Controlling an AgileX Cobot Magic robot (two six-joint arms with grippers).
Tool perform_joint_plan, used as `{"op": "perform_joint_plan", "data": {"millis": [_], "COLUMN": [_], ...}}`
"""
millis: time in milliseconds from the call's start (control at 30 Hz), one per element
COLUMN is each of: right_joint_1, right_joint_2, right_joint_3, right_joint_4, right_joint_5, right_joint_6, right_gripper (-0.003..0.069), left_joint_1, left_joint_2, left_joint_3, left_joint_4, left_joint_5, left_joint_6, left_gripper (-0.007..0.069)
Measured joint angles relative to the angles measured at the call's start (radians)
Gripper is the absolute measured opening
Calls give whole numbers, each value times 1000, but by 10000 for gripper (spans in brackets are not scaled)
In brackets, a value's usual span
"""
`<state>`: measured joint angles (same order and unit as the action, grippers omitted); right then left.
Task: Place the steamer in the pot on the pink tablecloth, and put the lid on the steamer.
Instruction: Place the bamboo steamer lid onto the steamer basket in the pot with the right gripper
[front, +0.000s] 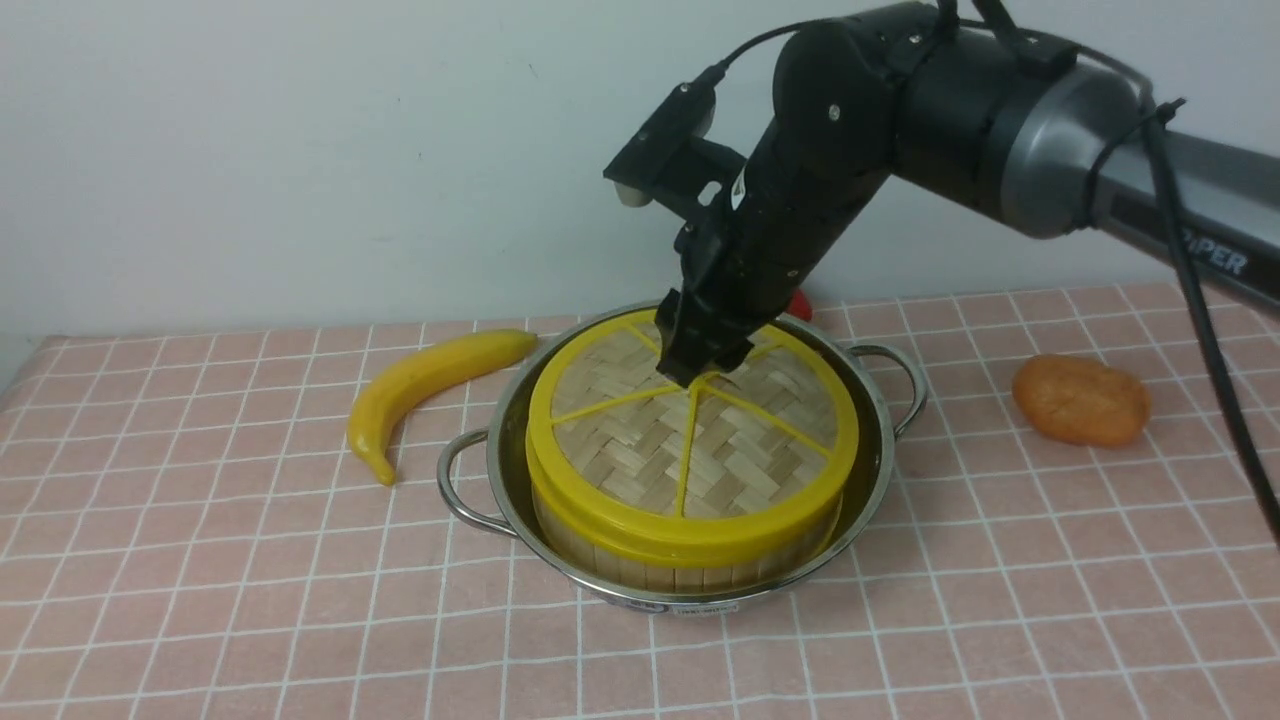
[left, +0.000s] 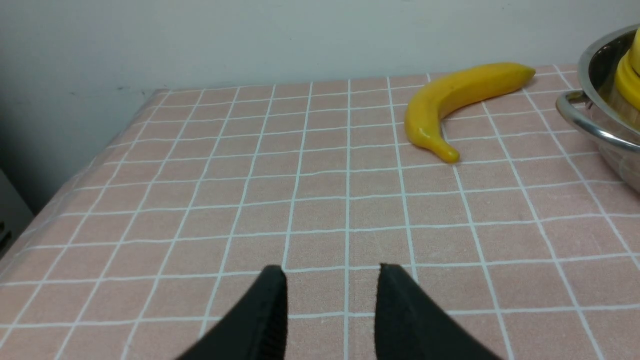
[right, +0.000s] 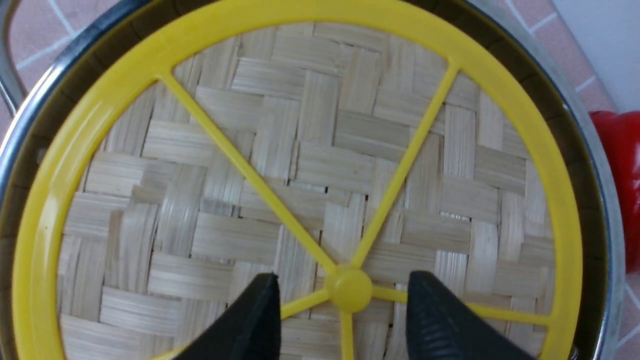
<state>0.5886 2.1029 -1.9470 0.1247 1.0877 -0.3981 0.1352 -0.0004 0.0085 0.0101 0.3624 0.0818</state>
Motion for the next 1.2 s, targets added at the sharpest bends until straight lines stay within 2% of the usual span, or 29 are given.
{"op": "perform_joint_plan", "data": {"millis": [133, 300, 700, 833, 933, 1200], "right_joint_1": [0, 0, 0, 0, -2, -4], "right_joint_2": [0, 2, 71, 78, 81, 82], "right_joint_3": [0, 0, -8, -9, -9, -9], "right_joint_4": [0, -10, -33, 7, 58, 85], "right_joint_5": [-11, 17, -22, -45, -49, -49], "right_joint_6": [0, 0, 27, -11, -52, -75], "right_gripper": [391, 374, 207, 170, 153, 151], "left_joint_1": [0, 0, 0, 0, 0, 0], "left_joint_2": [0, 0, 0, 0, 0, 0], "left_joint_3": [0, 0, 0, 0, 0, 0], "left_joint_4": [0, 0, 0, 0, 0, 0], "left_joint_5": [0, 0, 0, 0, 0, 0], "left_joint_6": [0, 0, 0, 0, 0, 0], "left_gripper": [243, 243, 243, 243, 243, 243]}}
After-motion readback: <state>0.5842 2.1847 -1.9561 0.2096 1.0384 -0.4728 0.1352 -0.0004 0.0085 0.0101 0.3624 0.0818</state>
